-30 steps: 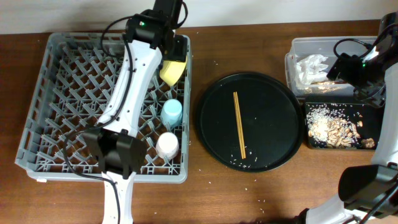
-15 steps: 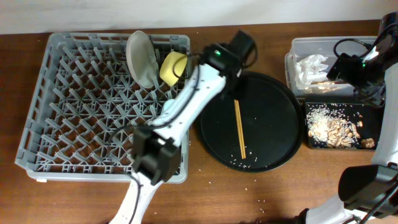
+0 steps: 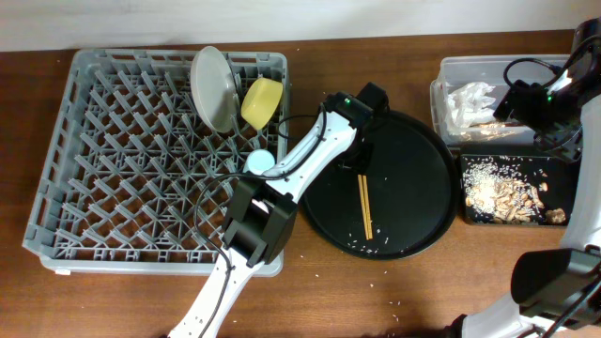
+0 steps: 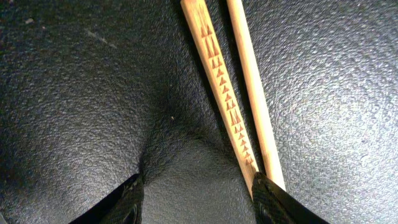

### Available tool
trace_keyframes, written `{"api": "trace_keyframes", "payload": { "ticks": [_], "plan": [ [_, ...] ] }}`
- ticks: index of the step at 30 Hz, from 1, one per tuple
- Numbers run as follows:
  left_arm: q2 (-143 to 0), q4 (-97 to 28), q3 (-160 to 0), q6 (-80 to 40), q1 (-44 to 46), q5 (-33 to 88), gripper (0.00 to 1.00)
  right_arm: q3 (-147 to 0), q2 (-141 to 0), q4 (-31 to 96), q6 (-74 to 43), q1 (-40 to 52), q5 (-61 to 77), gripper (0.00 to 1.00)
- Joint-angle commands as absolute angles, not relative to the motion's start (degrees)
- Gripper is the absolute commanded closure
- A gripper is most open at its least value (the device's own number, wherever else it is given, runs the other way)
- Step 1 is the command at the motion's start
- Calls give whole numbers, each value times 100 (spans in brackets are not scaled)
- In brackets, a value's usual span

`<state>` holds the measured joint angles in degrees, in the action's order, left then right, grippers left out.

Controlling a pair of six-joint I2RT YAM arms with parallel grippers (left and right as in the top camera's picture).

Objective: Sort waste into correct bins and load items into the dishwasher rack

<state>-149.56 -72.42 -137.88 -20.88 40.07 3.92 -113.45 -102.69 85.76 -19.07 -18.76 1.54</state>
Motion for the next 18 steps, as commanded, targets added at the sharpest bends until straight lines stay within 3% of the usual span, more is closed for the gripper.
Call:
{"api": "trace_keyframes", "payload": {
  "ticks": [1,10,11,14,15,18],
  "plan": [
    [-15152,-7199,-13802,-2187,4075,416,44,-11458,-10195,8595,-1916,-1876,145,2],
    [-15198,-7159,-13764,-2185,4163,301,44,-11458,-10195,8595,-1916,-1876,145,2],
    [-15209,-7140,-13703,-2185,4165,193,50,-11458,-10195,8595,-1916,-1876,145,2],
    [-15214,-7113,-13590,-2185,4165,126,92,-11458,-10195,8595,-1916,-1876,145,2],
    [-15214,-7091,-13590,-2185,4165,62,98,-11458,-10195,8595,-1916,-1876,145,1],
    [-15214,-7078,-13600,-2185,4165,67,99,-11458,-10195,8595,-1916,-1876,145,1]
  ]
}}
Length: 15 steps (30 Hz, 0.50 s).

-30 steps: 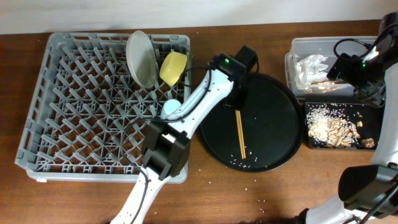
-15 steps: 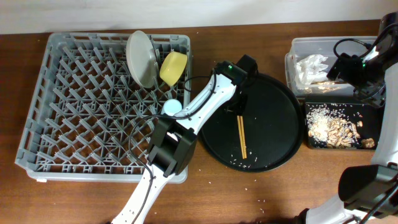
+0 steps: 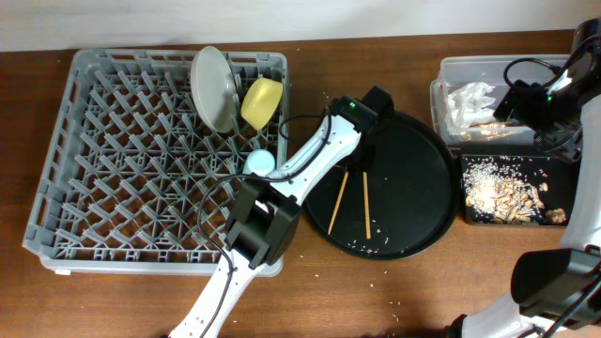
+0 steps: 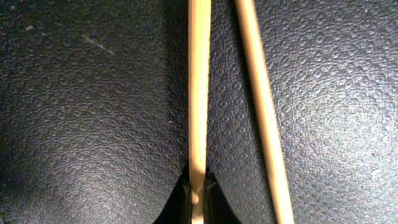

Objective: Sort waste into correct bins and load items into the dishwasher rack

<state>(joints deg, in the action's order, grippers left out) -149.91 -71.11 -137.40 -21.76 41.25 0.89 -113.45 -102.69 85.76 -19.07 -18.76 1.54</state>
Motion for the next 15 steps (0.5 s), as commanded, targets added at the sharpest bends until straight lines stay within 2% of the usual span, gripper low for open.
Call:
{"api": "trace_keyframes", "payload": {
  "ticks": [1,5,9,11,15],
  "plan": [
    [-15214,-7111,-13644,-2185,4163,67,99,-11458,-10195,8595,-1916,-1876,145,1],
    [-15211,-7712,-14577,-2104,4027,62,99,-11458,-10195,8595,-1916,-1876,145,1],
    [-15211,-9465,-17071,-2095,3636,-279,99,-11458,-10195,8595,-1916,-1876,145,1],
    [-15012,-9673,-18000,-1415,3420,19,99,-11458,-10195,8595,-1916,-1876,145,2],
    [-13828,-9673,-17557,-1162,3094,-351,99,-11458,-10195,8595,-1916,-1876,145,2]
  ]
}}
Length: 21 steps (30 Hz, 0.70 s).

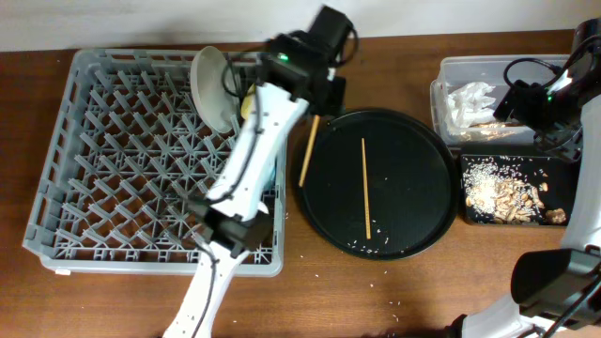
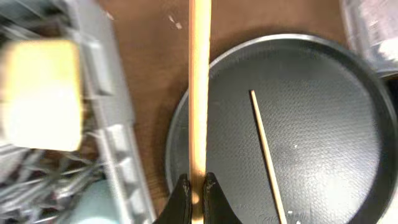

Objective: Sort waste into correct bins and load items into the dishwasher rack

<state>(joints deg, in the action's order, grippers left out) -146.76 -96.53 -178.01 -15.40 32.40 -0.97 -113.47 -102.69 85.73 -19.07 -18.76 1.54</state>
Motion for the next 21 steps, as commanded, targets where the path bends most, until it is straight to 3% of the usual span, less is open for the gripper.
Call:
{"api": "trace_keyframes", "payload": {
  "ticks": [1,4,8,11,14,15,17,18,21],
  "plan": [
    [-13423,-9673,-17165,-1166,3020,-620,99,-11458,-10195,8595,-1916,-1876,145,1],
    [-11797,-9673,-14746,-1546,2709,-1579,99,-11458,-10195,8595,-1916,-1876,145,2],
    [-11150,-9459,-12610,-1964,2182,-2298,99,-11458,-10195,8595,-1916,-1876,145,2],
    [-11166,-7913,-11013,-1122,1905,-2279,100,-11458,-10195,8595,-1916,-1876,145,2],
    [-11166,-6886,-10075,-1020,1776,-2403,98,-11458,-10195,8595,-1916,-1876,145,1],
    [-11166,-6744,-9961,-1026,1712,-2373,91,-11458,-10195,8595,-1916,-1876,145,1],
    [-11168,-6611,-9876,-1039,1627,-2338,57,-11458,-10195,8595,-1916,-1876,145,1],
    [-11168,-6552,-9876,-1039,1636,-2331,49,-11458,-10195,8595,-1916,-1876,145,2],
    [-11161,-6613,-10296,-1041,1839,-1444,46,-11458,-10195,8595,-1916,-1876,145,2]
  ]
}}
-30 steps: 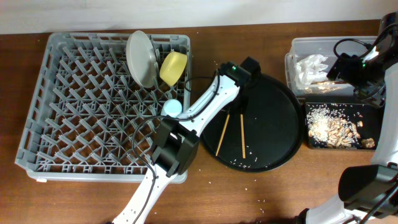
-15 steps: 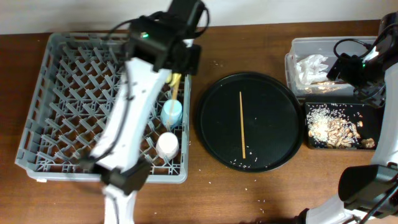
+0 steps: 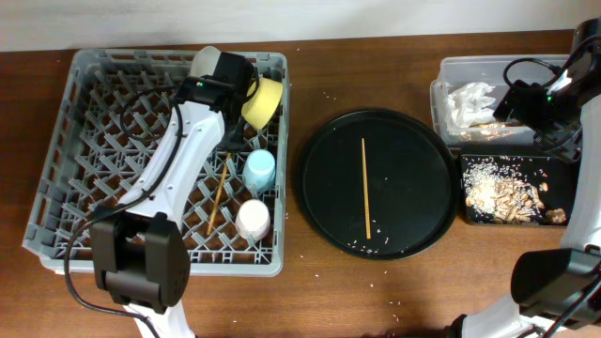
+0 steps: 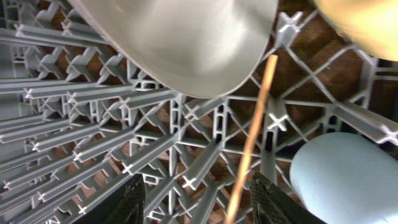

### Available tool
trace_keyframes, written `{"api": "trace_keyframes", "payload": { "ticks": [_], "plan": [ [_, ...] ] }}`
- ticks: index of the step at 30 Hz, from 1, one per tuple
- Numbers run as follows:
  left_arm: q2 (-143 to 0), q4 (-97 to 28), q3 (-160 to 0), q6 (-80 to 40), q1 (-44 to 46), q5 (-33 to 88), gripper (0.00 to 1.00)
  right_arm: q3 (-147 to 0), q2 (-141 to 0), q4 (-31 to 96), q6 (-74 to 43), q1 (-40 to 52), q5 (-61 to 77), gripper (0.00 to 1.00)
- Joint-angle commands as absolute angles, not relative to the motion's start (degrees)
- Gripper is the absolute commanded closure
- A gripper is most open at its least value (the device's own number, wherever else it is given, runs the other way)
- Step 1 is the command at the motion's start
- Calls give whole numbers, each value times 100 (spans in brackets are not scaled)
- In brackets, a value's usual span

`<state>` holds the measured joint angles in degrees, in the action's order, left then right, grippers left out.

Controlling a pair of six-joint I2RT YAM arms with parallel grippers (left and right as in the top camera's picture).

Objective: Sort waste into correct bins and load items into the dishwasher rack

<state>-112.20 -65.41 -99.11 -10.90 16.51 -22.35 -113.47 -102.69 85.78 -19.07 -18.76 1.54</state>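
A wooden chopstick [image 3: 218,195] lies loose on the grey dishwasher rack [image 3: 84,160], running between the fingers of my left gripper [image 4: 196,196], which is open just above it. In the left wrist view the chopstick [image 4: 252,137] slants past a grey plate [image 4: 180,37], a yellow bowl [image 4: 367,25] and a light blue cup [image 4: 342,180]. A second chopstick [image 3: 365,188] rests on the round black tray [image 3: 413,141]. My right gripper [image 3: 526,101] hovers over the bins at the far right; its jaws do not show.
In the rack also stand a white cup [image 3: 252,218], the blue cup [image 3: 260,169] and the yellow bowl [image 3: 263,101]. A clear bin [image 3: 451,70] holds tissue waste. A black bin [image 3: 512,167] holds food scraps. Rice grains lie scattered on the tray.
My left gripper was shut on the chopstick between rack and tray. Now it is over the rack's back right part, open, and the chopstick lies in the rack.
My left gripper stood open around one of two chopsticks on the black tray. Then it was shut on that chopstick. Later it held the chopstick by the rack's right edge, and now the chopstick lies released in the rack. The right arm stayed still.
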Motion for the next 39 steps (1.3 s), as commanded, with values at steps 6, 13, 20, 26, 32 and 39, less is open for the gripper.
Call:
{"api": "trace_keyframes", "payload": {
  "ticks": [6,13,20,26,32,39],
  "plan": [
    [-11338,-5863,-11072,-2187,3256,-812,41,-11458,-10195,8595,-1916,-1876,145,2],
    [-12700,-5120,-11074,-2213,4469,-548,34,-11458,-10195,8595,-1916,-1876,145,2],
    [-13417,-4775,-11074,-2359,4602,-204,34,-11458,-10195,8595,-1916,-1876,145,1],
    [-13635,-4801,-11074,-2349,4713,-200,41,-11458,-10195,8595,-1916,-1876,145,2],
    [-13821,-4915,-11074,-2152,4709,-565,73,-11458,-10195,8595,-1916,-1876,145,2],
    [-13821,-5006,-11183,-2093,4707,-587,99,-11458,-10195,8595,-1916,-1876,145,2]
  ]
}}
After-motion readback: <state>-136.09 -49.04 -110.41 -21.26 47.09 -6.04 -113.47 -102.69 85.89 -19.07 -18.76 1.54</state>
